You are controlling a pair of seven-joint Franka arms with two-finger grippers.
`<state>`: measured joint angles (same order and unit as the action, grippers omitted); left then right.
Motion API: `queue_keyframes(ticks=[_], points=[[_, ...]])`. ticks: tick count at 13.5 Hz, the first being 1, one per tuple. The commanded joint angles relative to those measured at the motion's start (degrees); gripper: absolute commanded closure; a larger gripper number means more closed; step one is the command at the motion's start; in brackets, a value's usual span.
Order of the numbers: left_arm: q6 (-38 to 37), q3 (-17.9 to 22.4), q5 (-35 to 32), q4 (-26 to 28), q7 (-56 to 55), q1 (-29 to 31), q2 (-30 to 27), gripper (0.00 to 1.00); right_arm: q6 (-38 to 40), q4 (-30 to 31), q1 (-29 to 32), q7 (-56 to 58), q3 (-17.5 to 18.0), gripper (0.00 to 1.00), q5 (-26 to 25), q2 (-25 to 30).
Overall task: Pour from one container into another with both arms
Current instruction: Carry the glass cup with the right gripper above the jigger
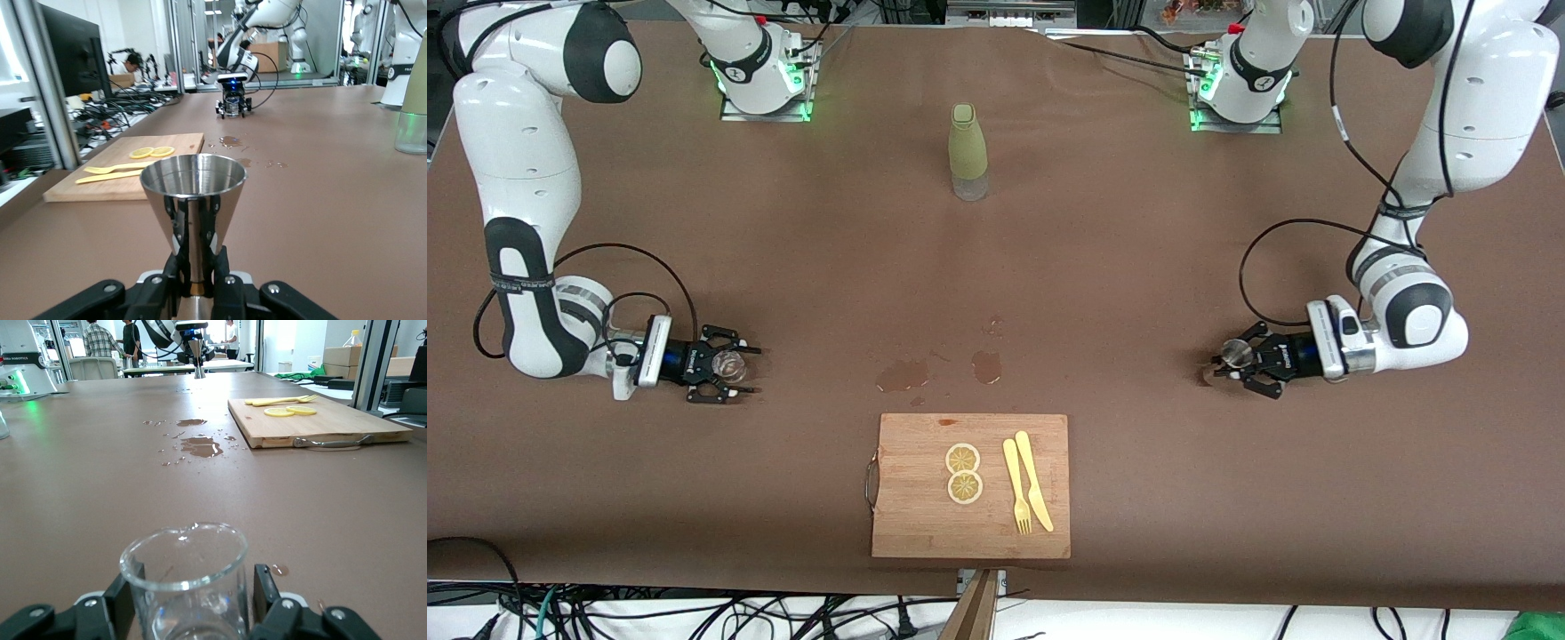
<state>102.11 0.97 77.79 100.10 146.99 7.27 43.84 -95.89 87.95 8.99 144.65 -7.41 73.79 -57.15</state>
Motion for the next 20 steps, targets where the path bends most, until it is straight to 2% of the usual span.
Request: queue_keyframes(ticks=[1,4,6,10,14,15,18,20], points=[[5.09,-0.53,-0.09,0.8,-4.5,-4.79,-2.35,1.0,0.62,0.03,-0.29,1.07,-0.06,0.51,0.92,-0.59],[12.82,-4.74,-0.53,0.71,-13.63,-7.69,-3.68,1.0,0.62,-0.32,-0.55,-0.07,0.02,0.73,1.18,-0.5],[13.81,-4.84,-0.01,-1.3,-19.61,-11.64,-3.24,1.0,0.53,-0.68,-0.64,-3.13,0.55,0.79,2.67,-0.41],[17.24,-4.84,1.13,-5.87,-29.44,-21.04,-0.53,1.0,-0.96,-5.15,-2.48,-9.02,2.39,0.79,2.77,-0.06],[22.94,-4.31,1.84,-11.66,-32.63,-27.9,2.64,1.0,-6.4,-7.62,-4.68,-16.22,6.87,0.79,2.06,0.55],[23.21,-3.88,3.85,-13.77,-33.43,-29.75,4.22,1.0,-7.72,-8.14,-5.29,-18.5,7.75,0.79,1.28,0.81],[24.97,0.6,10.79,-20.88,-34.83,-36.34,9.49,1.0,-9.4,-12.27,-7.06,-26.06,9.51,0.79,-5.91,0.99],[28.82,1.58,11.42,-24.24,-38.95,-38.89,11.0,1.0,-11.85,-13.42,-7.06,-29.85,12.49,0.79,-9.96,0.99]])
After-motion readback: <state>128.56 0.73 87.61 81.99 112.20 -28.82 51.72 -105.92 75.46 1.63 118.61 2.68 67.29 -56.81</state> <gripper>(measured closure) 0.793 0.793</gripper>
